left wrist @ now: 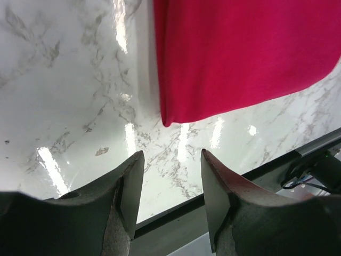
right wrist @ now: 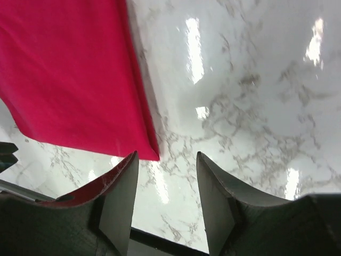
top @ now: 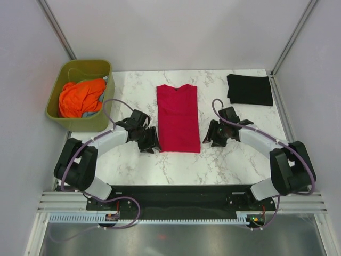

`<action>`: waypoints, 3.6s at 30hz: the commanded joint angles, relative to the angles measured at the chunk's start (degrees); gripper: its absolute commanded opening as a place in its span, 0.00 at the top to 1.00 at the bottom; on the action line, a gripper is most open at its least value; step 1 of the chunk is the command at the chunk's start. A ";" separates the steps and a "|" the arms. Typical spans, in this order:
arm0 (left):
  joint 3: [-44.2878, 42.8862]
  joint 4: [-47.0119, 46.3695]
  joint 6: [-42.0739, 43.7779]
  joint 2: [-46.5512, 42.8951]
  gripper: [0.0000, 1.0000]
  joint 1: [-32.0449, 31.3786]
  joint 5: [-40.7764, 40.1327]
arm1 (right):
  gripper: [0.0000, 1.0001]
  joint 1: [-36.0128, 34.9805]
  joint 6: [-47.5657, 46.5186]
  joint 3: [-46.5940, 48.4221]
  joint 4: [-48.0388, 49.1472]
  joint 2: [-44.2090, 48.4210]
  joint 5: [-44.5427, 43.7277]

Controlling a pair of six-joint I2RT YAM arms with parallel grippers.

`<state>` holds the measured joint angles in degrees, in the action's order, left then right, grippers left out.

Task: Fold and stack the t-shirts
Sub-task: Fold the tshirt

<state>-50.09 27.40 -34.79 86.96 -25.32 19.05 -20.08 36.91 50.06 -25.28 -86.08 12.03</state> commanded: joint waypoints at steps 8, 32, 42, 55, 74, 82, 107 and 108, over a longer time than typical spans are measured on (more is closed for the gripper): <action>8.42 -13.07 -9.33 -0.39 0.45 -2.89 -0.93 | 0.43 -3.30 12.93 -15.78 18.24 10.06 2.64; 5.00 -9.56 -4.86 4.36 0.98 -2.89 -9.73 | 0.84 -8.93 13.28 -21.94 26.77 3.99 -5.00; 5.79 -6.40 -3.18 -1.26 0.98 -5.00 -9.82 | 1.00 -10.15 9.68 -20.71 21.42 11.53 -6.22; 7.28 5.81 -13.28 -15.93 0.98 -18.70 -16.32 | 1.00 -17.54 11.69 -20.53 3.49 31.84 -11.68; -17.66 14.00 -4.60 -3.65 0.98 -9.67 -18.09 | 1.00 -14.31 -0.68 0.37 6.20 16.77 -22.15; -38.66 12.77 2.43 12.43 0.98 -1.14 -14.30 | 1.00 -5.95 -7.19 18.28 10.16 0.06 -13.54; -78.15 -3.04 4.91 54.80 0.98 13.45 -9.39 | 0.80 4.16 -8.52 62.68 22.21 -50.48 -1.32; -78.41 -4.18 4.82 56.03 0.91 13.89 -7.99 | 0.76 4.52 -8.52 65.05 21.59 -51.37 -0.53</action>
<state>-125.54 30.96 -30.20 141.36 -13.30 7.88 -17.12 28.36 109.08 -5.85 -134.85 8.12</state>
